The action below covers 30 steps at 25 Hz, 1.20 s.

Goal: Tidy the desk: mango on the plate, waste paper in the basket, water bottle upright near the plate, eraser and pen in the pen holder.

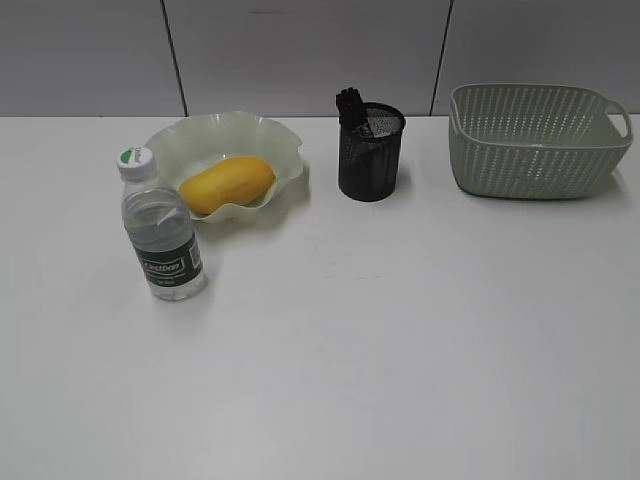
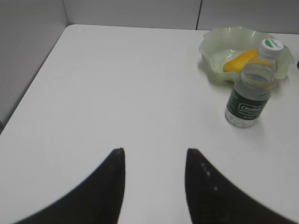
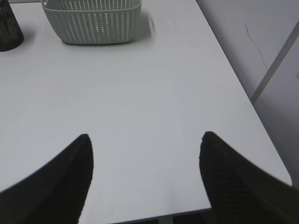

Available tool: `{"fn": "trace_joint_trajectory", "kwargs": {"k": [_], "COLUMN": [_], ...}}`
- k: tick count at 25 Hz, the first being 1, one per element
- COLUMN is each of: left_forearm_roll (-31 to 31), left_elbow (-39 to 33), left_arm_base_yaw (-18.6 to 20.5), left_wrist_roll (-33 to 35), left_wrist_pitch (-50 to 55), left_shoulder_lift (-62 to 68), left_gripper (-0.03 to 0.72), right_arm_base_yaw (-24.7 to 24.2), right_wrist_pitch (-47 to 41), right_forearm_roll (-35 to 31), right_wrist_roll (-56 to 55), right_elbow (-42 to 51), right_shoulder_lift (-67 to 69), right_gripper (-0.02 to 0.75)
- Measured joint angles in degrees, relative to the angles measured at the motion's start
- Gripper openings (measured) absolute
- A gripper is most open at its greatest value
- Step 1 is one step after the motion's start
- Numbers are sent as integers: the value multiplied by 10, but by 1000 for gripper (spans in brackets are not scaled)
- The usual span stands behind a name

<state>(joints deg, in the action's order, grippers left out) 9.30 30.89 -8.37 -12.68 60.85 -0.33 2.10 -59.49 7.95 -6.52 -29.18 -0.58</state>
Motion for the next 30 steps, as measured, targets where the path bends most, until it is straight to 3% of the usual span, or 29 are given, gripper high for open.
{"fn": "trace_joint_trajectory", "kwargs": {"k": [30], "left_forearm_roll": [0], "left_elbow": [0], "left_arm_base_yaw": [0], "left_wrist_roll": [0], "left_wrist_pitch": [0], "left_shoulder_lift": [0], "left_gripper": [319], "right_arm_base_yaw": [0], "right_wrist_pitch": [0], "right_forearm_roll": [0], "right_wrist_roll": [0], "right_elbow": [0], "right_shoulder_lift": [0], "right_gripper": [563]}}
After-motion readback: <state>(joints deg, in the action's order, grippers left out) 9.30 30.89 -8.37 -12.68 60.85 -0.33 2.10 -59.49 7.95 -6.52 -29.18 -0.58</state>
